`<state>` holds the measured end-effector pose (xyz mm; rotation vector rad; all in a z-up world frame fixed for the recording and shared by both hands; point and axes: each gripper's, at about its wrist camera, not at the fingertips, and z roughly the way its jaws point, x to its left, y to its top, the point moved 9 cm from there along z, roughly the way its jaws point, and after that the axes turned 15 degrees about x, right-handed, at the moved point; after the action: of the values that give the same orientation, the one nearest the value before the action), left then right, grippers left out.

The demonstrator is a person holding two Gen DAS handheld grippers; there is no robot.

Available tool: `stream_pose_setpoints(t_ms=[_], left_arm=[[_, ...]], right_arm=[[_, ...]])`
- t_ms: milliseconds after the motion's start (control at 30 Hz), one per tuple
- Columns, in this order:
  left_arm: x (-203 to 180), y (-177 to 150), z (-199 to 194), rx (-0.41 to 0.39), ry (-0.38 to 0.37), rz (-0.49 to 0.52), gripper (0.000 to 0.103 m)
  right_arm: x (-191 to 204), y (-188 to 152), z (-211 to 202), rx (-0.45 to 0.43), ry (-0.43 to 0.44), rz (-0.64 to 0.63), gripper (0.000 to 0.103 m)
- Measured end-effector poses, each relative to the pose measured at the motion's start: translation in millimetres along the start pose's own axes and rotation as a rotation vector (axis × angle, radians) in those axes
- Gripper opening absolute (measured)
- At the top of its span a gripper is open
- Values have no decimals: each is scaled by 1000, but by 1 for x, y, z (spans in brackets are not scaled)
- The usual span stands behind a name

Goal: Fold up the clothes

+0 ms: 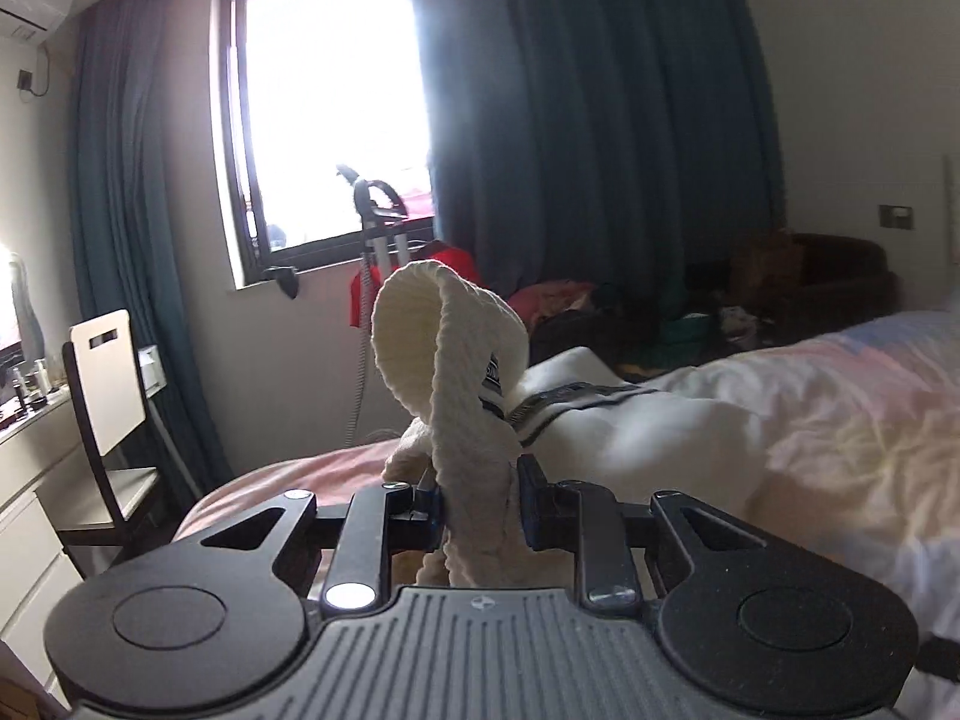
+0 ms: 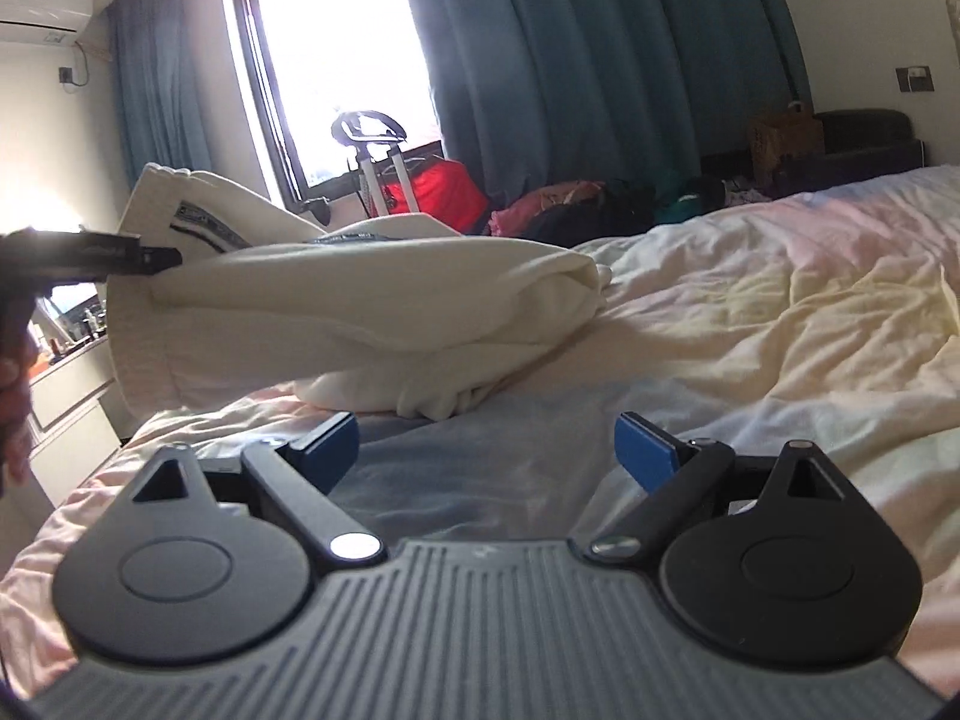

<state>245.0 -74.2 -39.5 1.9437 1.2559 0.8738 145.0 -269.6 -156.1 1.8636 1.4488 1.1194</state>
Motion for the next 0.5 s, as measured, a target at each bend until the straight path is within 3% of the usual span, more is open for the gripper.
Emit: stream_pose_setpoints(t_ms=[200, 333, 433, 500], left_arm=[[-22, -81, -18, 90, -38, -95, 26], [-37, -127, -26, 139, -52, -135, 29], [-38, -129, -29, 162, -68, -70, 42], [-35, -132, -32, 189, -108, -64, 61]], right_arm=[[36, -7, -41, -54, 8, -118, 94], [52, -25, -50, -41, -5, -201, 94], [59, -32, -53, -43, -16, -226, 93], [62, -34, -54, -40, -19, -224, 93]])
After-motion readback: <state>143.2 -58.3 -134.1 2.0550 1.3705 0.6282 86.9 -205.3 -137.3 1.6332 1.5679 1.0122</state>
